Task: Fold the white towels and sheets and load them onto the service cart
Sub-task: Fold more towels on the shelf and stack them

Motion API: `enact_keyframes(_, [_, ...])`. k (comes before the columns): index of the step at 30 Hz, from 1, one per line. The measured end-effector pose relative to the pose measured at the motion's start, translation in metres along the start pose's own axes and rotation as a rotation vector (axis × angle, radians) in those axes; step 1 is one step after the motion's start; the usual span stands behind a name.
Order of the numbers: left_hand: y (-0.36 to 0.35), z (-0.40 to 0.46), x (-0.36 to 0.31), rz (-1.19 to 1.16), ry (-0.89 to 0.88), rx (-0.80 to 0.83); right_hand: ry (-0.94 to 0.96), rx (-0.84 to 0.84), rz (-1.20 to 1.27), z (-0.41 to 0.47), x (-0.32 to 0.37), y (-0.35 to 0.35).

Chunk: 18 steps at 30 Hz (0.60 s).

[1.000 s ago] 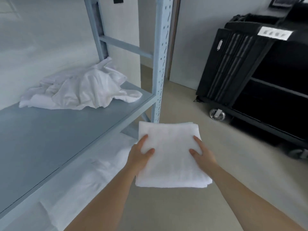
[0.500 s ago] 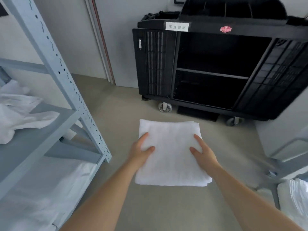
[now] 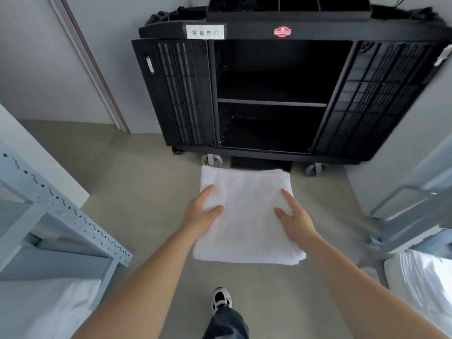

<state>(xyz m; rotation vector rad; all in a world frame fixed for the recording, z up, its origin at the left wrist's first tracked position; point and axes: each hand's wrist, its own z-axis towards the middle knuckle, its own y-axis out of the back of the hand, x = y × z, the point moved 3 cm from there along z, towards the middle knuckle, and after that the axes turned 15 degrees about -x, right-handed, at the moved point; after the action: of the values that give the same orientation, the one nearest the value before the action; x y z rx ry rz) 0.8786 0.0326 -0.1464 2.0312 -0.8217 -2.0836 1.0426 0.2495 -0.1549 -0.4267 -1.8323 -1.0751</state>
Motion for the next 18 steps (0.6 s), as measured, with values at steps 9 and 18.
enact_keyframes(9, [-0.040, 0.165, -0.029, -0.005, -0.017, 0.037, -0.006, -0.024, -0.015, 0.148, 0.059, -0.041])
enact_keyframes(18, [-0.091, 0.301, -0.066, -0.013, -0.055, 0.085, -0.029, -0.080, -0.011, 0.276, 0.102, -0.056])
